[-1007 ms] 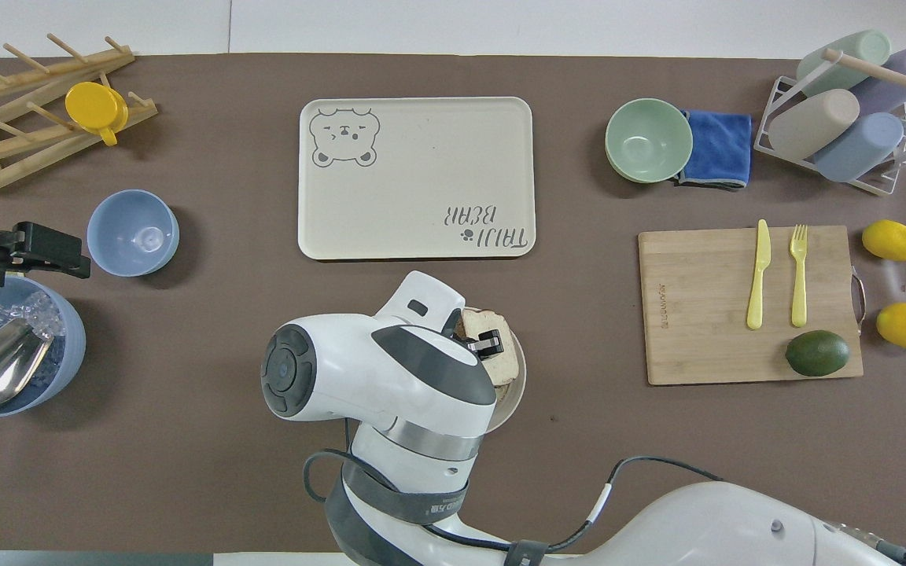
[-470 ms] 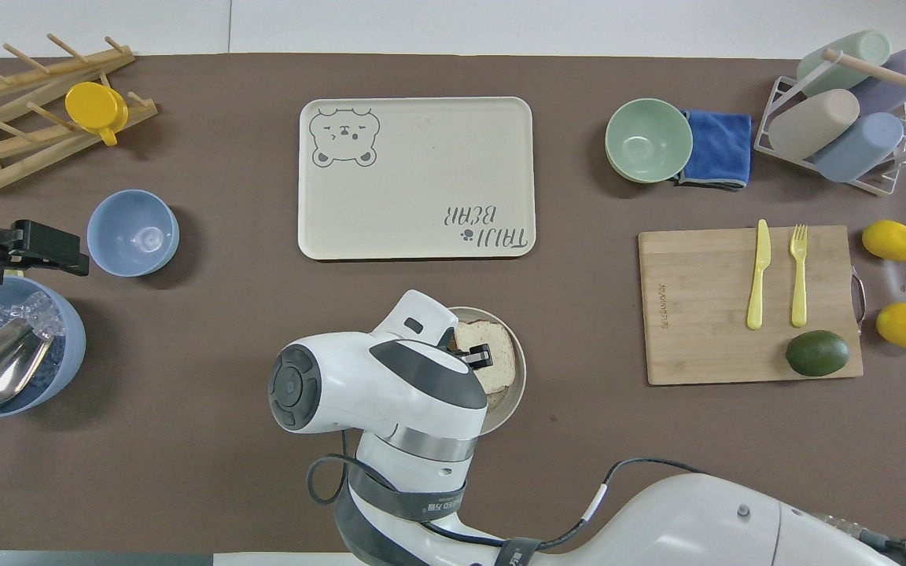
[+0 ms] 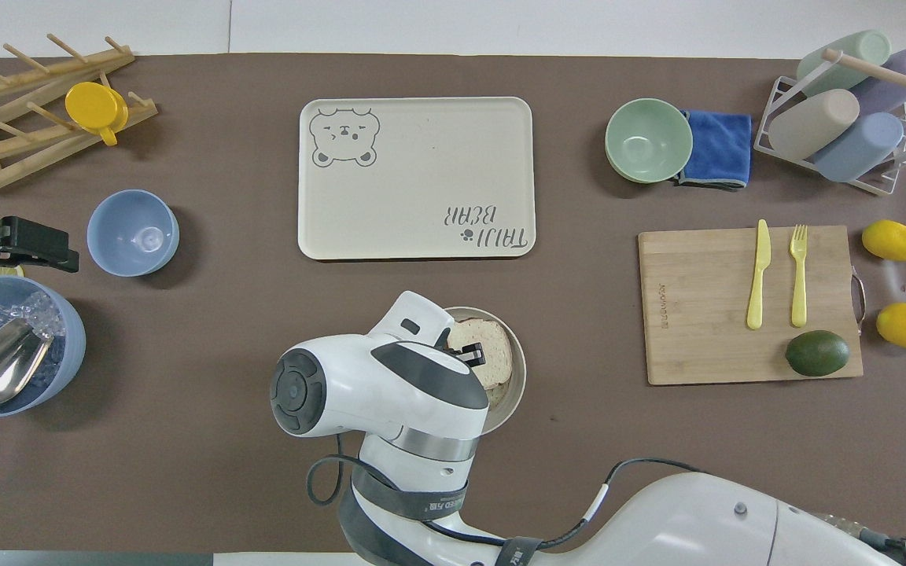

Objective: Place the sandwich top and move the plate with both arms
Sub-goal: 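Carry the bread over the plate and lower it onto the egg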

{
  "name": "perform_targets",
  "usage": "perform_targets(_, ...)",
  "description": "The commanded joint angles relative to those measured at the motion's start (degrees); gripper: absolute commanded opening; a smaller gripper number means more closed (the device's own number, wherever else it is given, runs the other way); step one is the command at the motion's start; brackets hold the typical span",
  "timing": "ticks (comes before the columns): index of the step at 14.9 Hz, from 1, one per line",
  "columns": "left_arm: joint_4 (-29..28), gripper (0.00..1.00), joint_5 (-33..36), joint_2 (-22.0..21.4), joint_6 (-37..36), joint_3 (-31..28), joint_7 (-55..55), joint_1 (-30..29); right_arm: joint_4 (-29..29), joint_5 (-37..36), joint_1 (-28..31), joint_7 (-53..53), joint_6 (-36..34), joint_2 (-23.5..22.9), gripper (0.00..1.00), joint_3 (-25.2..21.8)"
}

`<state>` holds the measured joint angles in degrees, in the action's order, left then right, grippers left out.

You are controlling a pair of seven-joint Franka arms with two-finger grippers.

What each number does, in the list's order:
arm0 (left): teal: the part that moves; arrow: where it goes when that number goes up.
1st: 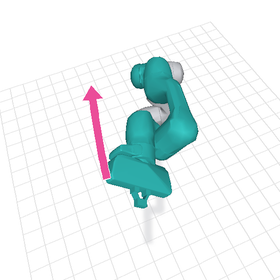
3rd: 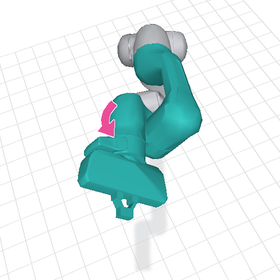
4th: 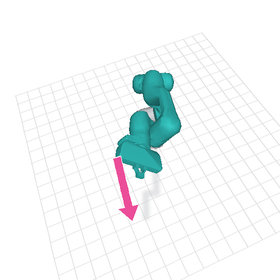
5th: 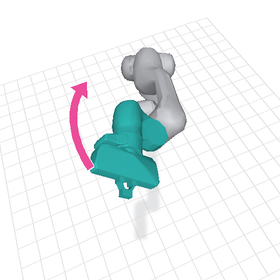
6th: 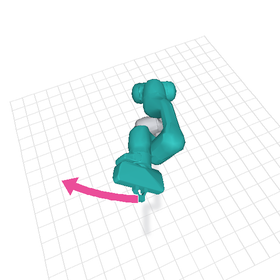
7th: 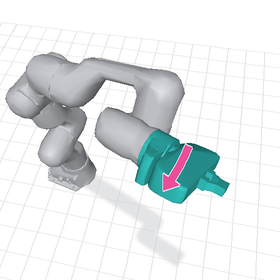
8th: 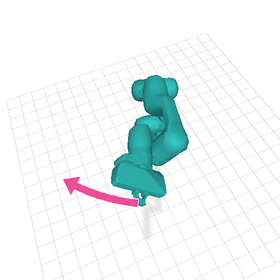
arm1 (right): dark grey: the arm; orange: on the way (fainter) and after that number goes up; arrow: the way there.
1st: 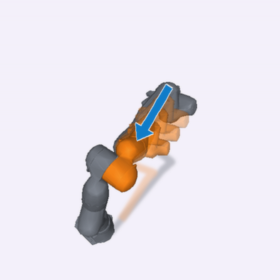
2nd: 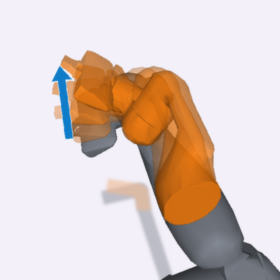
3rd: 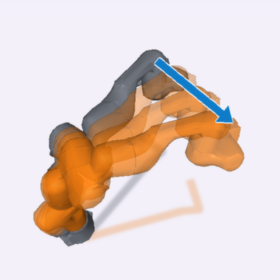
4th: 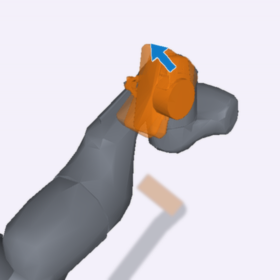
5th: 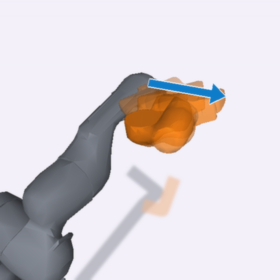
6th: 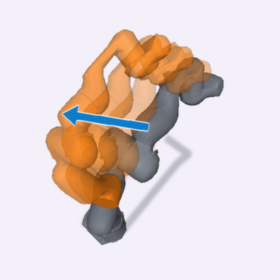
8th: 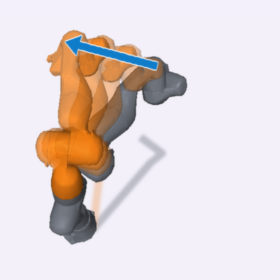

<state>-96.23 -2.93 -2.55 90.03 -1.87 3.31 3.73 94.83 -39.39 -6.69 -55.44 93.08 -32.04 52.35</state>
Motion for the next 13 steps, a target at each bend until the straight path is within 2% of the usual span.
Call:
perform_targets(1,-1.06,1.00,1.00,-0.88,1.02,0.47,-0.41,-0.57,1.41,-0.25,1.33,-1.51,2.71,-0.39,0.28,0.73)
perform_targets(2,-1.06,1.00,1.00,-0.88,1.02,0.47,-0.41,-0.57,1.41,-0.16,1.33,-1.68,3.41,-0.57,0.40,0.82)
perform_targets(4,-1.06,1.00,1.00,-0.88,1.02,0.47,-0.50,-0.91,0.88,1.06,1.15,-2.39,4.38,-0.66,0.74,0.82)
perform_targets(6,-1.06,1.00,1.00,-0.88,1.02,0.47,-0.50,-1.01,0.36,3.51,0.63,-3.44,7.79,-0.66,0.89,0.82)
perform_targets(9,-1.15,1.00,1.00,-0.88,1.80,0.47,-0.41,-1.01,-2.19,7.64,1.15,-4.41,10.36,-0.57,0.99,0.82)
perform_targets(11,-1.50,1.00,1.00,-0.88,2.07,0.47,-0.41,-1.01,-4.21,10.28,3.68,-3.71,9.66,0.57,1.00,1.08)
perform_targets(13,-1.85,1.00,1.00,-1.14,2.60,0.47,-0.41,-1.09,-5.44,14.84,7.02,-0.74,8.96,4.15,1.00,1.00)
